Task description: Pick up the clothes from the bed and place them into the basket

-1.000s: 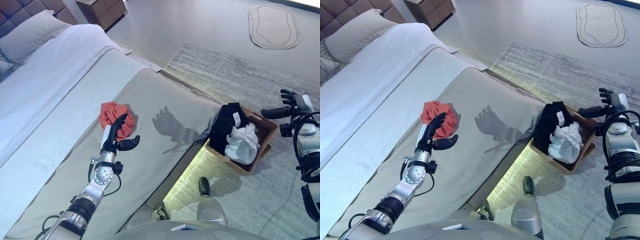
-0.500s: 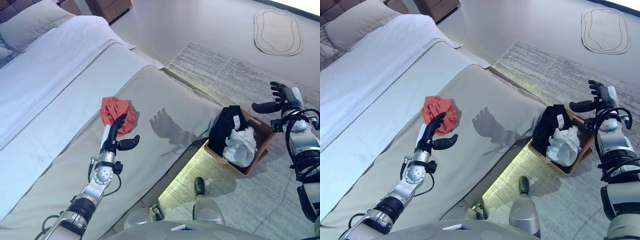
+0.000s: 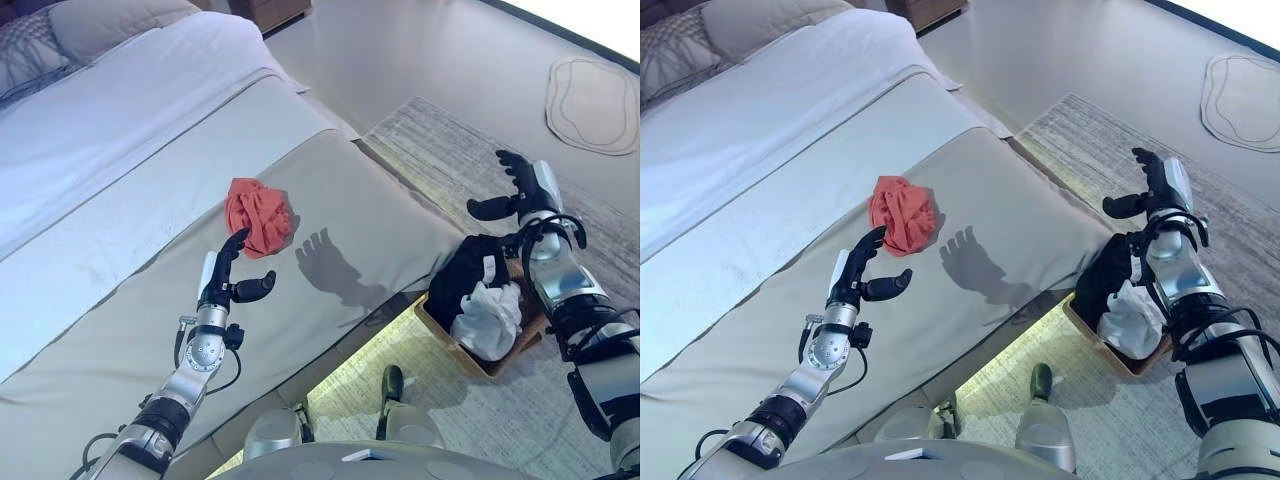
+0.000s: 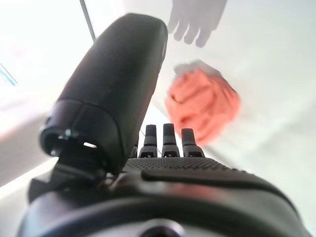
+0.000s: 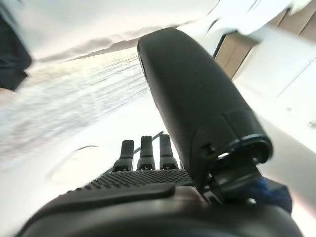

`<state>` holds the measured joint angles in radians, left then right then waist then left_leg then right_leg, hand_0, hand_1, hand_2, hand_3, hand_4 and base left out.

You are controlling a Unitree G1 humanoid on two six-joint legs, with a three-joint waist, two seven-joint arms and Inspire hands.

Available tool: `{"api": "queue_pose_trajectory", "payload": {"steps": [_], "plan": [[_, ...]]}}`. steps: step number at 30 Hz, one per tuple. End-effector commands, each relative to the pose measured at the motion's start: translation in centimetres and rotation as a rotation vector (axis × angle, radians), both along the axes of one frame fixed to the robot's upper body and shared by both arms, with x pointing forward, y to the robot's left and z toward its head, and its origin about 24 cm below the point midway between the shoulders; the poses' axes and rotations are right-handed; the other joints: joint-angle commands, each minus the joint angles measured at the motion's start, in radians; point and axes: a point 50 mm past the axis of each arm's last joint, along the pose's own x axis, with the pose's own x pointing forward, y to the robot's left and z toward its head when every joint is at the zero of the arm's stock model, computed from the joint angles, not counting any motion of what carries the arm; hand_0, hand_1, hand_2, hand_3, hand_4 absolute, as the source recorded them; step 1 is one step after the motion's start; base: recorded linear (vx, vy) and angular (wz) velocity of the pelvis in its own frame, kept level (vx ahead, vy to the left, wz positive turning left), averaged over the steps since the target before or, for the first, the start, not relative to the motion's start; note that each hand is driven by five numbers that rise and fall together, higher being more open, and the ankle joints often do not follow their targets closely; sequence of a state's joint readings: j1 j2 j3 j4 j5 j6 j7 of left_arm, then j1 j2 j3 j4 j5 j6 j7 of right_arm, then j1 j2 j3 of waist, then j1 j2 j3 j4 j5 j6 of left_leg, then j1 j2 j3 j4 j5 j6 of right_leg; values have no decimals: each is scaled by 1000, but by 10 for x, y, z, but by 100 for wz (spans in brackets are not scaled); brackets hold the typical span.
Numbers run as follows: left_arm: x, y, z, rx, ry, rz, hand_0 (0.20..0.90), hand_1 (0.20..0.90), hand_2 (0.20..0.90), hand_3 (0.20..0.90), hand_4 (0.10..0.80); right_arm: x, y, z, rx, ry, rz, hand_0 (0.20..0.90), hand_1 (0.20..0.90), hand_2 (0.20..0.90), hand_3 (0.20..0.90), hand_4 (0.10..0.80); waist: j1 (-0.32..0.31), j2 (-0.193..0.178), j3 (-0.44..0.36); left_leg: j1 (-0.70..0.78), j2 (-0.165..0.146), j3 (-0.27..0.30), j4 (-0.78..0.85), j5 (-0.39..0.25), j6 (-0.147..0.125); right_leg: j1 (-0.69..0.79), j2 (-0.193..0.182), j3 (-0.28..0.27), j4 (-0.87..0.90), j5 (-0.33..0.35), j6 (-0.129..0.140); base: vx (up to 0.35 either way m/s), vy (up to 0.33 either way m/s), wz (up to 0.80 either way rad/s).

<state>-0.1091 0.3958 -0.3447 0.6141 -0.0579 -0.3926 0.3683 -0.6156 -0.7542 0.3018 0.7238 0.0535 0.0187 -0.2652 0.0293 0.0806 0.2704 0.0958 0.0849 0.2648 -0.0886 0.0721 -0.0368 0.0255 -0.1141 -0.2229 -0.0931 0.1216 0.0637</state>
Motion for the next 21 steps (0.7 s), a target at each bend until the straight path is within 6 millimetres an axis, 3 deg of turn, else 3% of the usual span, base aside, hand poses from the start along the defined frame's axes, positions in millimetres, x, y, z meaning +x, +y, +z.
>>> {"api": "queue_pose_trajectory", "payload": {"steps": [1, 10, 15, 21], "plan": [[13, 15, 24, 32, -133, 36, 900, 900, 900, 900, 800, 31, 35, 68, -87, -233, 109, 900, 900, 900, 900, 800, 33, -59, -81, 3, 47, -41, 1, -79, -46, 19, -60, -23, 6, -73, 12, 38, 8, 30], [14, 11, 32, 12, -168, 9, 900, 900, 900, 900, 800, 48, 53, 89, -173, -241, 132, 900, 900, 900, 900, 800, 109, -37, -45, -41, 28, -105, 18, -64, -39, 11, -81, -80, 72, -115, -7, 25, 54, 22], [21, -5, 44, -10, -239, -52, 900, 900, 900, 900, 800, 56, 59, 130, -238, -319, 122, 900, 900, 900, 900, 800, 160, 13, 39, -150, -3, -179, 104, -70, -31, -78, -107, -116, 200, -168, -30, -107, 101, 28], [28, -11, 54, -42, -296, -50, 900, 900, 900, 900, 800, 61, 72, 162, -318, -379, 118, 900, 900, 900, 900, 800, 201, 44, 128, -253, -32, -229, 170, -72, -19, -176, -132, -142, 303, -200, -41, -84, 31, 22]]}}
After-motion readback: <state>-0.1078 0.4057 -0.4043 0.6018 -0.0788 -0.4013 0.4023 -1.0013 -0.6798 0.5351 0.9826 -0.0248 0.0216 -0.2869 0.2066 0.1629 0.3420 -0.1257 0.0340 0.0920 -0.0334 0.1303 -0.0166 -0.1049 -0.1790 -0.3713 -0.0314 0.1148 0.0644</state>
